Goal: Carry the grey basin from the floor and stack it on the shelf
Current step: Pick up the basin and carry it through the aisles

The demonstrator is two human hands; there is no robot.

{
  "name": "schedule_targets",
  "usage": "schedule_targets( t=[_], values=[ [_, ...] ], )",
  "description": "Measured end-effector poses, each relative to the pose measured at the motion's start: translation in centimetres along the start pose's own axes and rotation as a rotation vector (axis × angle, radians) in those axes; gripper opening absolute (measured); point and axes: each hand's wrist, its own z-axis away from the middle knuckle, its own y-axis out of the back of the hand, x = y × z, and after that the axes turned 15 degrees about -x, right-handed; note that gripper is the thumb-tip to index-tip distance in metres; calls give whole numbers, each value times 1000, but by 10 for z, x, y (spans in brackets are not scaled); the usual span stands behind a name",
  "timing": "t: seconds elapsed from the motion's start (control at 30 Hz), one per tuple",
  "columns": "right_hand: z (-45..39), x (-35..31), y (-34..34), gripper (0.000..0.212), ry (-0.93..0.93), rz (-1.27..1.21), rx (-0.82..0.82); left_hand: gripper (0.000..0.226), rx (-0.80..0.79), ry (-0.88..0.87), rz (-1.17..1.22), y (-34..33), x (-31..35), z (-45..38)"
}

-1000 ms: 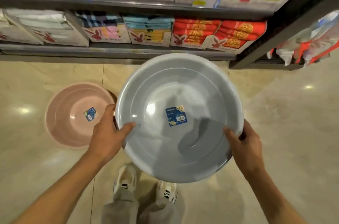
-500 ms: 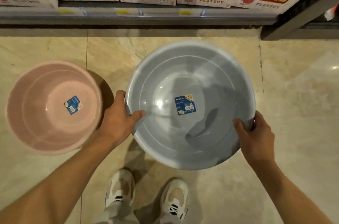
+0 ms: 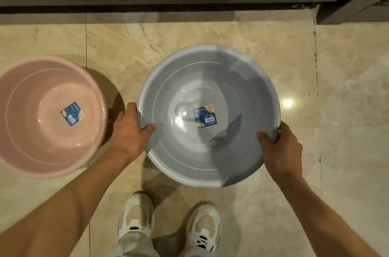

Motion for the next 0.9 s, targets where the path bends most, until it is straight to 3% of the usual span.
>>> schedule_targets(
  t=[0.2, 0.3, 0.43, 0.57, 0.9],
  values=[
    [-15, -1, -16, 42, -97, 40, 37, 39, -6, -11, -12, -5, -8, -17],
    [-18, 1, -20, 41, -100, 6, 44, 41, -35, -20, 103, -10, -15, -21],
    [-22, 7, -11, 41, -81, -122, -91, 53, -91, 2, 248, -6, -17, -22],
    [-27, 1, 1, 37, -97, -201, -181, 48, -150, -22, 280, 5, -10, -19],
    [13, -66, 22, 33, 46, -211, -172, 50, -15, -104, 428, 56, -15, 42]
  ],
)
